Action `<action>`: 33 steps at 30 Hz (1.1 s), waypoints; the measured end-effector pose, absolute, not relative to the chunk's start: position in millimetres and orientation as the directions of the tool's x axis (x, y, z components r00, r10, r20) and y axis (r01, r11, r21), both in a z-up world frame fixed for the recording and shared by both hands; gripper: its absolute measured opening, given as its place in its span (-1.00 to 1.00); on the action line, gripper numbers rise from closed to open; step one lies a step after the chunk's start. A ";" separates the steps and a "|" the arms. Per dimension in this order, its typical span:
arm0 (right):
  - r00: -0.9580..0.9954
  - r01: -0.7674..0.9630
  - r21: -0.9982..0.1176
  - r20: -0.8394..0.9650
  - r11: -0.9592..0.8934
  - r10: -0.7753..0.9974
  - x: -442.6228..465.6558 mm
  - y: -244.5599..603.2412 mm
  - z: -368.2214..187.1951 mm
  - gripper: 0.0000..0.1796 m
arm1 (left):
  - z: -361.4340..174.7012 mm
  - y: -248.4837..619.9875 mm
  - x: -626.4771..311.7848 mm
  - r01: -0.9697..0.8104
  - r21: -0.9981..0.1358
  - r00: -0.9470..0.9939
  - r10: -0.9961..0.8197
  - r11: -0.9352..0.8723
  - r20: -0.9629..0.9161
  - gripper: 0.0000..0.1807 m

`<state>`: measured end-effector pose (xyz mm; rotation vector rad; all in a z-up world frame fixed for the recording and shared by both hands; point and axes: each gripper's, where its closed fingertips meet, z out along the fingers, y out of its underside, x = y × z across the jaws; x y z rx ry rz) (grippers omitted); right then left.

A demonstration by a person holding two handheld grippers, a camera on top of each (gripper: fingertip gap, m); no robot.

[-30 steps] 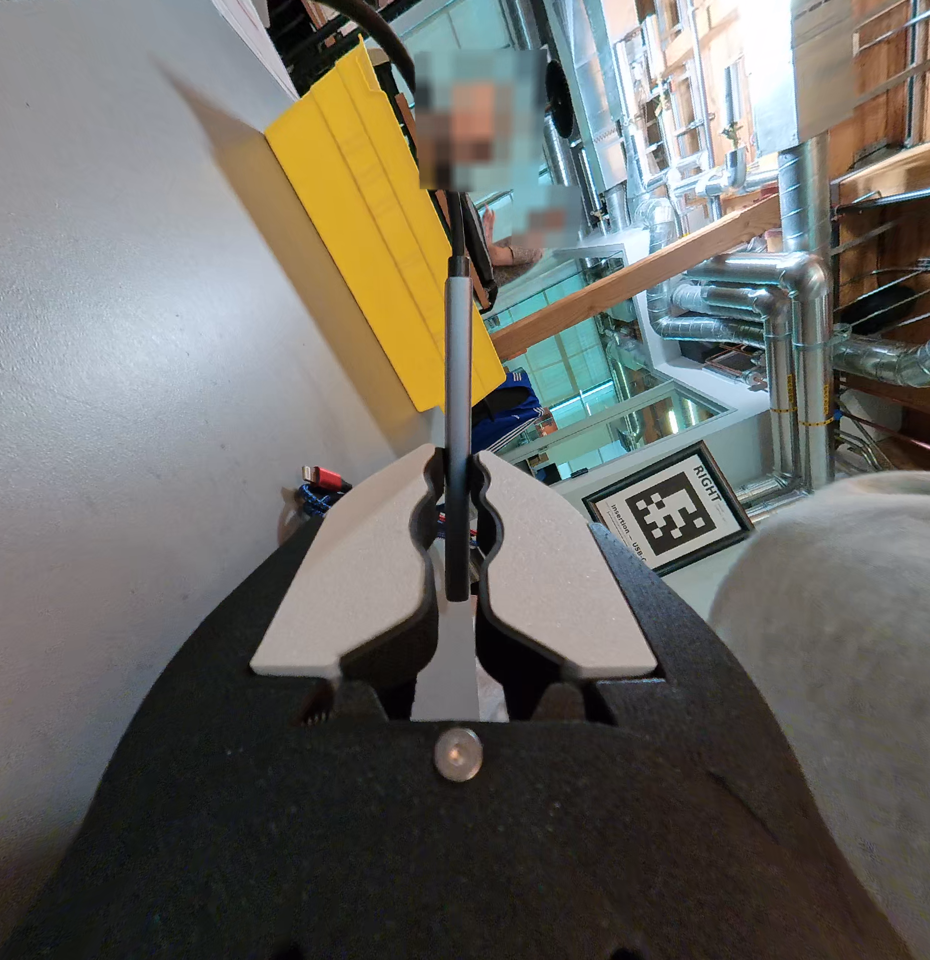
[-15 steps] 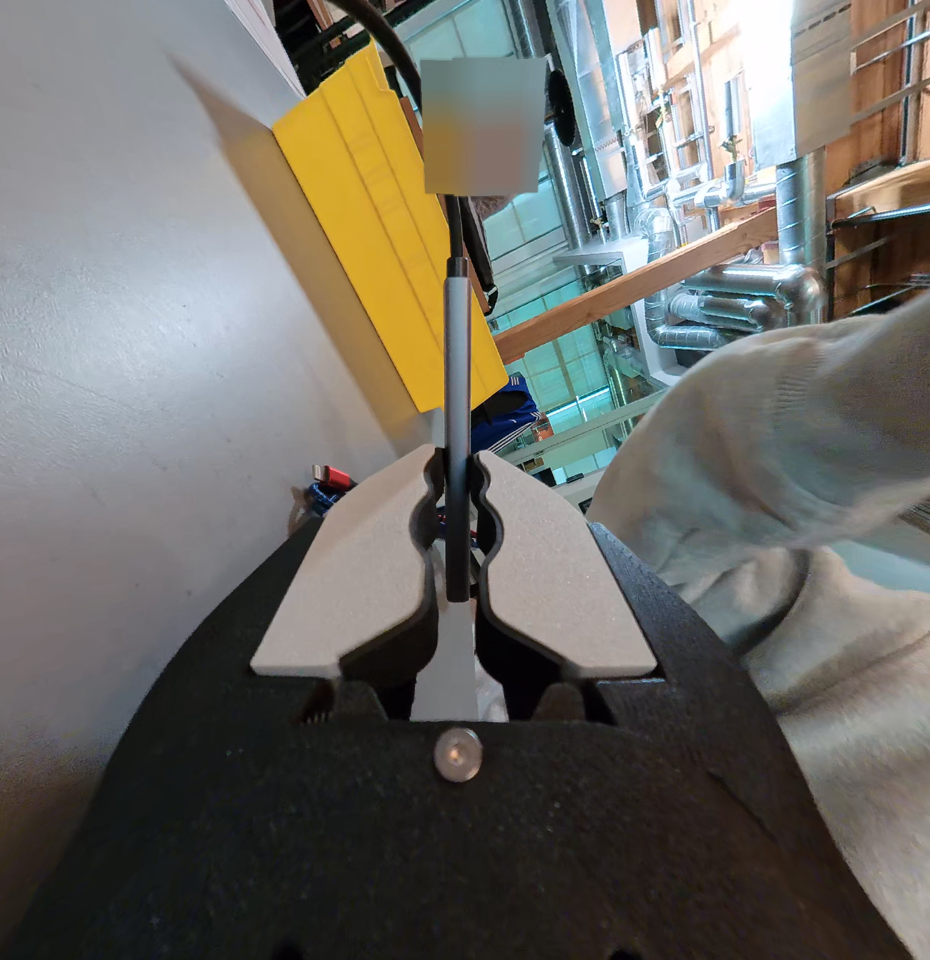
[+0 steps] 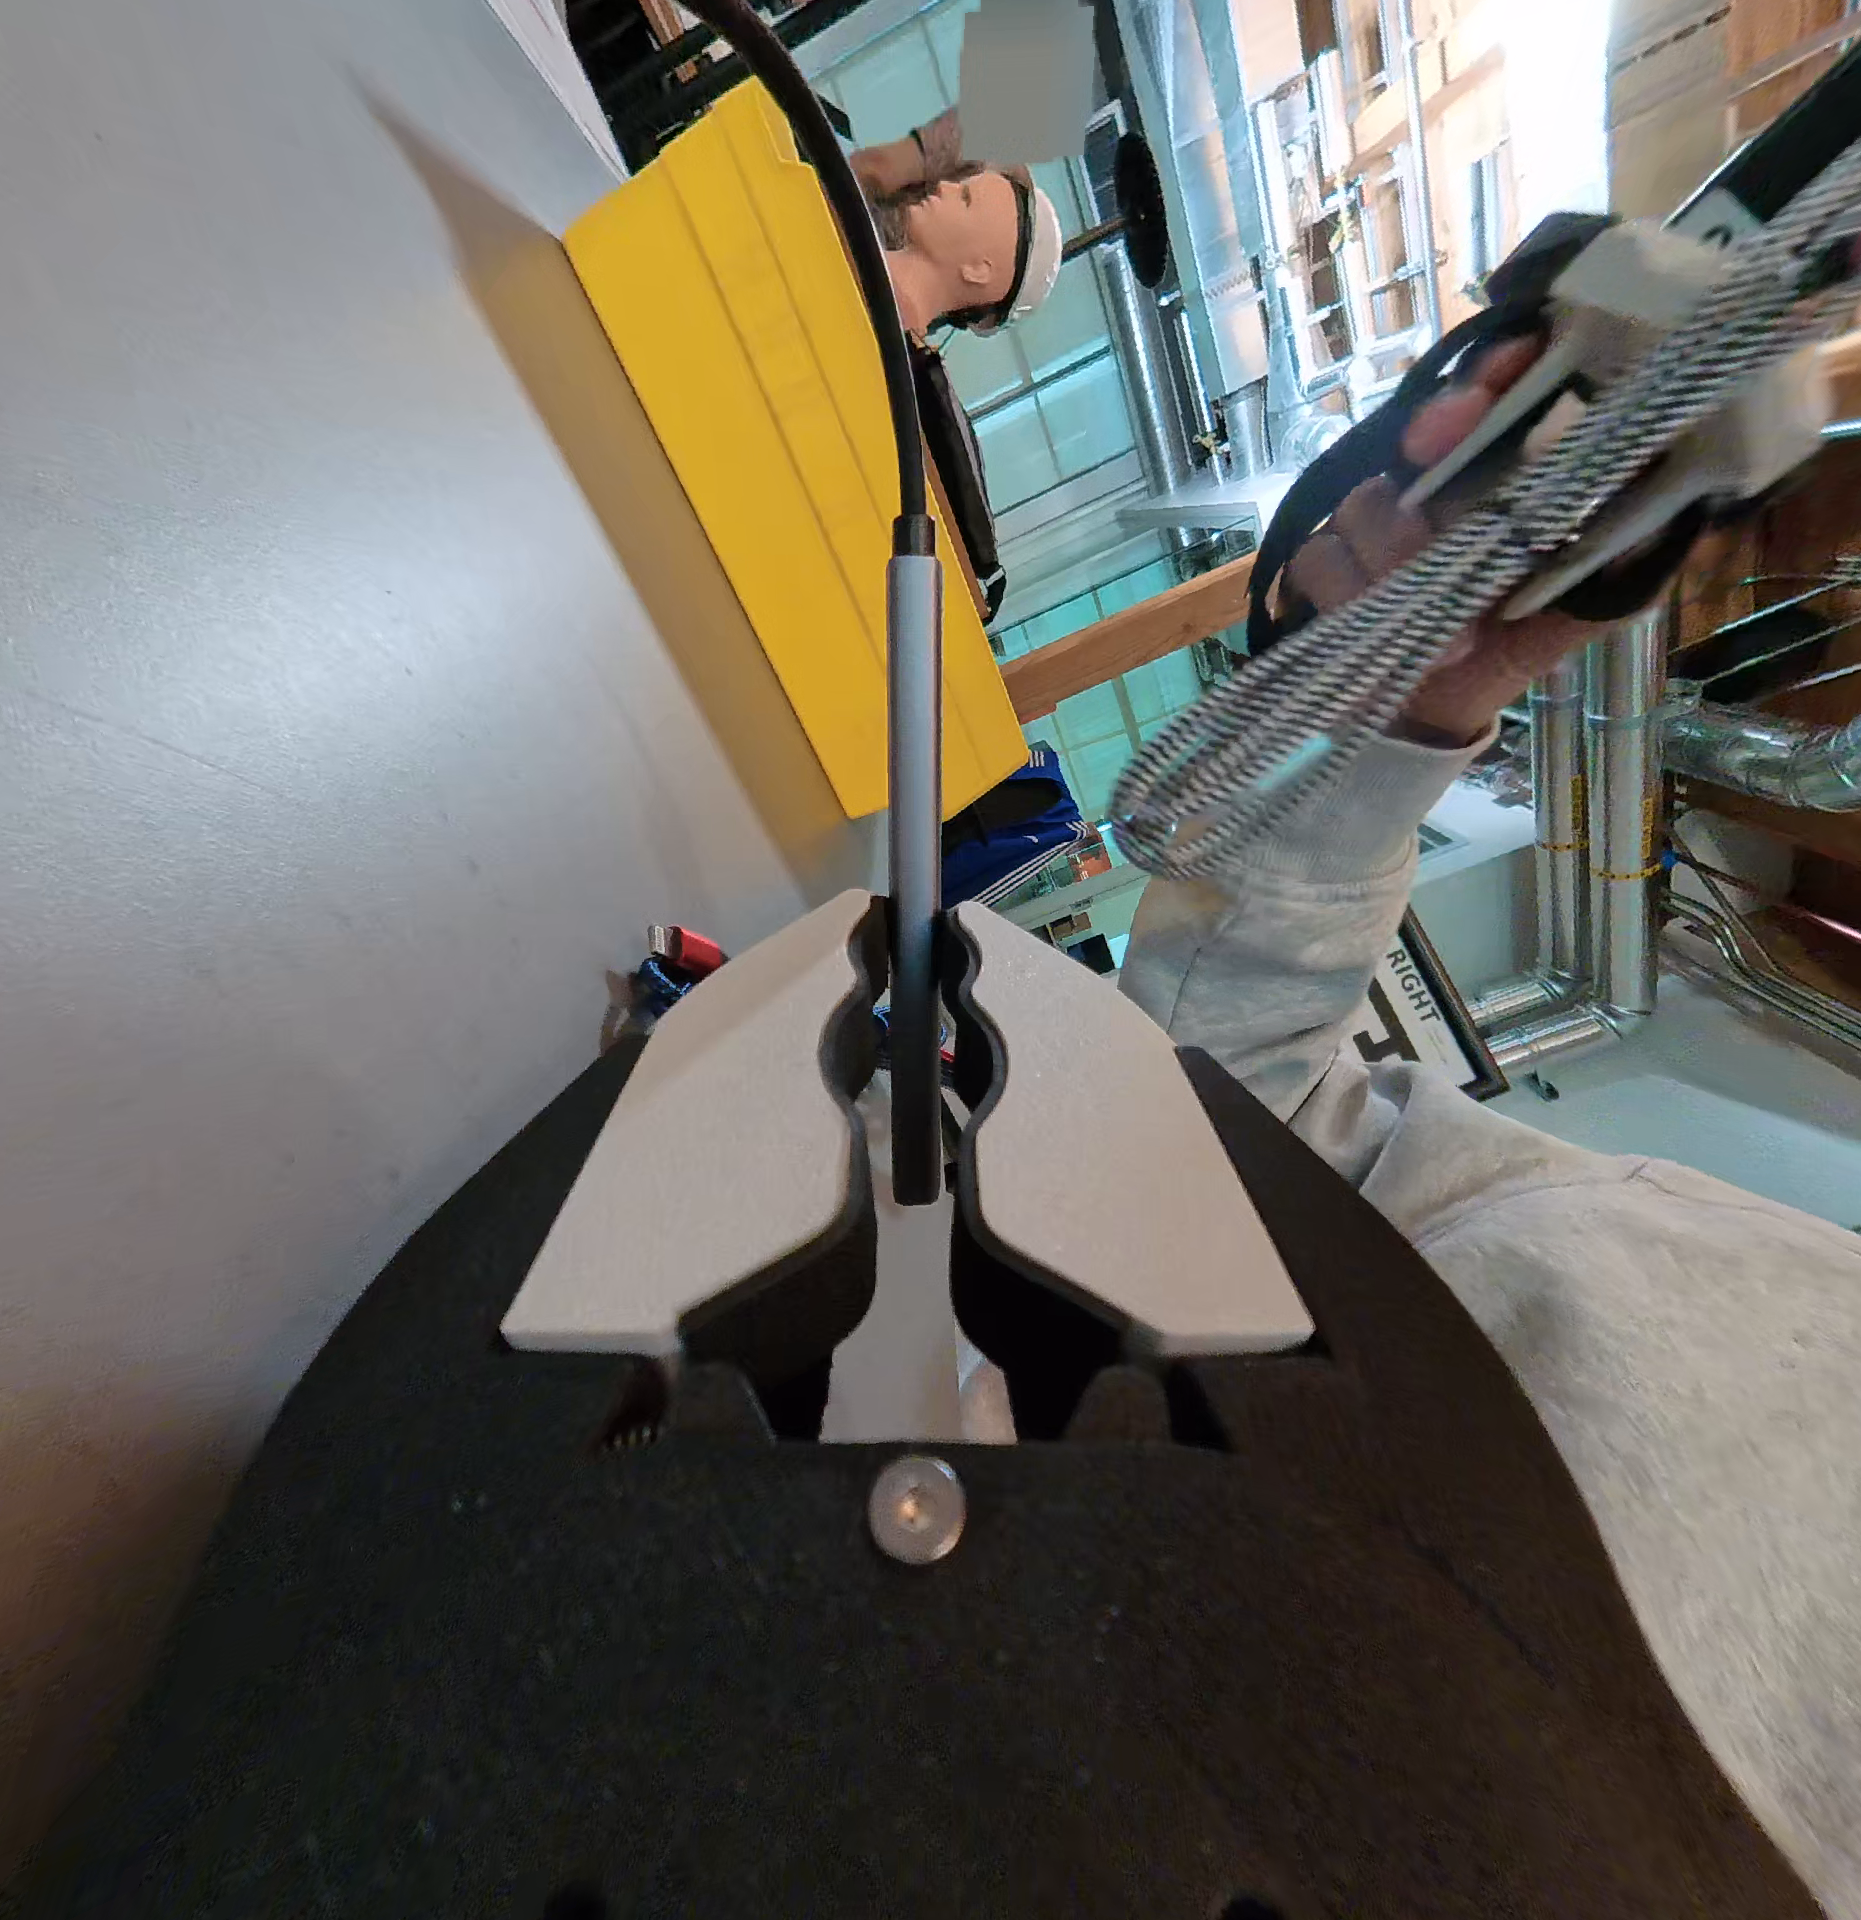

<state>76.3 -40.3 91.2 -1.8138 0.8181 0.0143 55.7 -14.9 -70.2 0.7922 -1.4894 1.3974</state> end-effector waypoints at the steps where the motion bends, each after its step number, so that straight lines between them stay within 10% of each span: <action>1: 0.748 -0.534 -0.822 -0.350 -0.198 -0.564 74.3 -53.1 87.5 -0.93 | -70.2 -15.0 55.7 -0.908 -0.391 -0.374 0.131 0.150 0.918 -0.89; 12: 0.698 -0.635 -0.499 -0.042 -0.590 -0.715 47.0 -94.6 -29.9 -0.93 | -70.8 -14.8 55.7 -0.909 -0.389 -0.372 0.129 0.150 0.919 -0.90; 33: 0.634 -0.670 -0.652 -0.251 -0.356 -0.732 38.0 -72.6 -79.9 -0.62 | -71.0 -13.9 55.8 -0.914 -0.377 -0.359 0.132 0.151 0.924 -0.90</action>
